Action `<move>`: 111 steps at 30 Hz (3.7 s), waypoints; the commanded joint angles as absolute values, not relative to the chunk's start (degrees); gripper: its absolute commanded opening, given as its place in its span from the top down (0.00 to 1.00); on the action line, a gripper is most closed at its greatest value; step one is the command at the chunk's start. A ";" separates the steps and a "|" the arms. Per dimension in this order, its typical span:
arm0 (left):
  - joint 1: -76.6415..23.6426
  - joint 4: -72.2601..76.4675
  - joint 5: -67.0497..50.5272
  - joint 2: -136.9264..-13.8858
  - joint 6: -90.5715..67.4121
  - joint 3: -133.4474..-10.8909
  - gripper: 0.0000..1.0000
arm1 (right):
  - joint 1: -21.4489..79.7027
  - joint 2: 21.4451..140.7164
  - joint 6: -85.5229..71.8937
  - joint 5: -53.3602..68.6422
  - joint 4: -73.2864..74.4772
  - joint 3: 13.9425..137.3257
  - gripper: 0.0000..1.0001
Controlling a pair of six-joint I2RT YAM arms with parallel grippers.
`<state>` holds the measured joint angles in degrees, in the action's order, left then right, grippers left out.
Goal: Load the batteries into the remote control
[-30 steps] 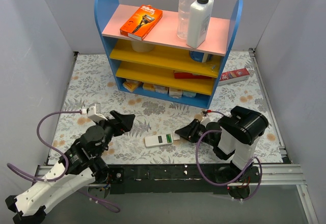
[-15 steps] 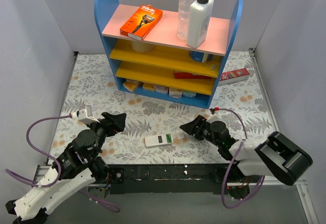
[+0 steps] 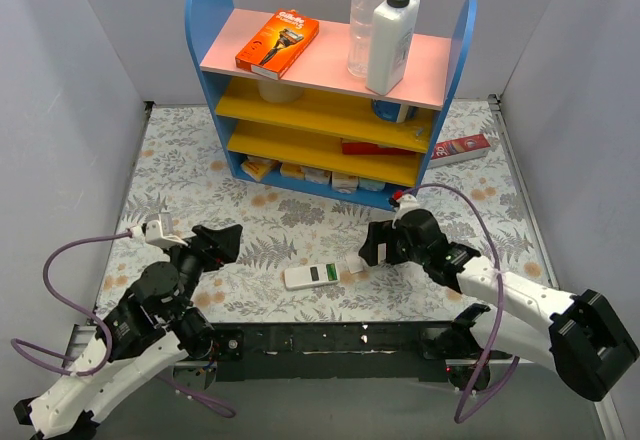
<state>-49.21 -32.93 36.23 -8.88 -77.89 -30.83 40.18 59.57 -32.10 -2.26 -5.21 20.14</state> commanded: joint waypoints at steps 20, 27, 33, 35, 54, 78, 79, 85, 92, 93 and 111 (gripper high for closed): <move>-48.87 -31.82 38.67 -2.02 -74.62 -30.94 0.03 | 45.08 80.50 38.76 14.59 27.25 49.48 0.02; -48.87 -31.64 39.81 -1.49 -74.88 -30.67 0.02 | 48.51 86.48 40.69 12.21 26.19 51.94 0.02; -48.78 -31.55 41.13 -1.93 -75.15 -30.67 0.02 | 48.69 90.43 43.15 13.97 28.12 54.75 0.02; -48.69 -31.29 41.31 -1.93 -74.97 -30.67 0.02 | 48.69 92.19 43.59 14.67 29.43 56.24 0.03; -47.55 -31.20 41.57 -3.34 -74.71 -30.50 0.02 | 51.94 98.53 42.37 11.00 35.16 57.75 0.17; -47.02 -31.03 40.96 -3.60 -74.53 -30.41 0.02 | 53.70 95.71 37.18 5.63 35.60 53.79 0.30; -47.02 -31.03 40.96 -3.69 -74.53 -30.41 0.02 | 53.70 95.63 37.09 5.63 35.60 53.53 0.30; -46.85 -30.94 40.78 -3.69 -74.44 -30.41 0.02 | 53.70 95.62 36.48 5.89 35.42 53.35 0.32; -46.67 -30.76 40.61 -3.78 -74.36 -30.32 0.02 | 53.70 95.80 35.95 5.27 35.95 53.96 0.48; -46.67 -30.67 40.52 -3.78 -74.36 -30.32 0.02 | 53.79 95.54 35.77 4.93 35.95 54.14 0.51; -45.79 -30.32 40.34 -2.55 -74.18 -30.32 0.02 | 59.85 93.07 36.03 0.18 42.10 65.65 0.57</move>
